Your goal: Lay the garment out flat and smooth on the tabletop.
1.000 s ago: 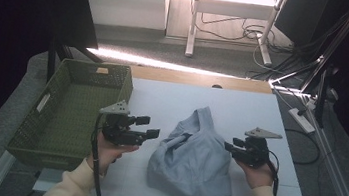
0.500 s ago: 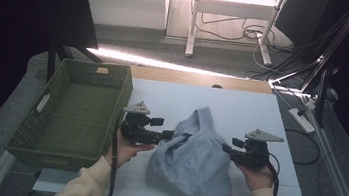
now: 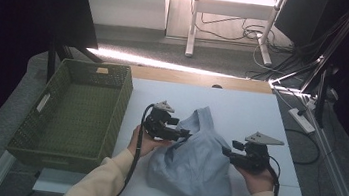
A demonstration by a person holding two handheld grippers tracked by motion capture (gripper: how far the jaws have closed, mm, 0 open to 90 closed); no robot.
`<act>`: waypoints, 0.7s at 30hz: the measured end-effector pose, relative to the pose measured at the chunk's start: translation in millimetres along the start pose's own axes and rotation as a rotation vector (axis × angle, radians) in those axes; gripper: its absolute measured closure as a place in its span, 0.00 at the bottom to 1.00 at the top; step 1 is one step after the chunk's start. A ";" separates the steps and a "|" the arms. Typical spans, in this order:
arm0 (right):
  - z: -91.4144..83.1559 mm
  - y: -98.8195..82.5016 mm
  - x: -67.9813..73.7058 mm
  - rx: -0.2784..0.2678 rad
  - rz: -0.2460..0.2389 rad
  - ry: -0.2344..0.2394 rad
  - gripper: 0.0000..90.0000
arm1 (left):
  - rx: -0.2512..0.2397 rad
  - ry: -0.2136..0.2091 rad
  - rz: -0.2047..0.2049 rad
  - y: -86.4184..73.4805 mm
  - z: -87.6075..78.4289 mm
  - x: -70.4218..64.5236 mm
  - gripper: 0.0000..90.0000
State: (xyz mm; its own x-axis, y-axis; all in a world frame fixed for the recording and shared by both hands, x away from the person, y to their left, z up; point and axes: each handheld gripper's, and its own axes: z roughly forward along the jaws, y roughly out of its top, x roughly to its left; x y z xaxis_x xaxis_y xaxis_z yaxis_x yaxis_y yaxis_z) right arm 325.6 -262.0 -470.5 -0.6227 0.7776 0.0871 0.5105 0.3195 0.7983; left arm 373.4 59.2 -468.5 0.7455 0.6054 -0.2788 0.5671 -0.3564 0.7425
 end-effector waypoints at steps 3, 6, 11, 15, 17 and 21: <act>0.6 -0.1 0.1 0.004 -0.001 0.000 0.54 | 0.018 0.007 -0.004 -0.3 6.2 4.0 0.38; 1.5 -0.2 0.7 0.006 -0.004 -0.002 0.54 | 0.046 0.017 0.007 -0.8 13.8 6.3 0.38; 2.2 -0.4 1.4 0.008 -0.007 -0.004 0.53 | 0.101 0.021 0.024 -3.8 27.5 9.9 0.42; 2.3 -0.5 1.2 0.012 -0.009 -0.006 0.53 | 0.120 0.028 0.039 -6.8 34.8 10.7 0.49; 2.5 -0.7 0.8 0.010 -0.010 -0.009 0.53 | 0.134 0.037 0.055 -7.7 38.4 9.8 0.50; 2.3 -0.6 0.7 0.010 -0.011 -0.013 0.53 | 0.159 0.055 0.090 -8.4 44.3 6.5 0.56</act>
State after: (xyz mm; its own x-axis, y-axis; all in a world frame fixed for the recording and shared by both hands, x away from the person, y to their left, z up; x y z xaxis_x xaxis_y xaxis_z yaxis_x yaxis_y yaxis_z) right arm 326.2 -260.5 -472.3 -0.6204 0.7811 0.0706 0.5099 0.3333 0.7930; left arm 389.0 34.6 -503.5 0.7782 0.6021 -0.1785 0.5501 -0.5165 0.6562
